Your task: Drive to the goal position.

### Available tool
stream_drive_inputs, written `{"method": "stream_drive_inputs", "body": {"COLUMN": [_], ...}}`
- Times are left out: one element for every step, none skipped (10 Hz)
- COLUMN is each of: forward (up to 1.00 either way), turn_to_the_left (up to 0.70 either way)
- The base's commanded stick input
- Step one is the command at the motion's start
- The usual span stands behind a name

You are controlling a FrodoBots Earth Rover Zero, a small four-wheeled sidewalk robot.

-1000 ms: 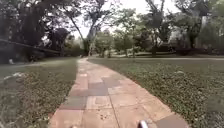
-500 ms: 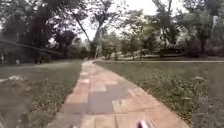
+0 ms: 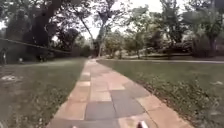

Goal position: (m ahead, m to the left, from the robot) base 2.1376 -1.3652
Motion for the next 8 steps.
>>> {"method": "stream_drive_inputs", "body": {"forward": [1.00,1.00,1.00,1.00,1.00,1.00,1.00,1.00], "turn_to_the_left": [0.40,0.40,0.33,0.02,0.02,0.03,0.03,0.02]}}
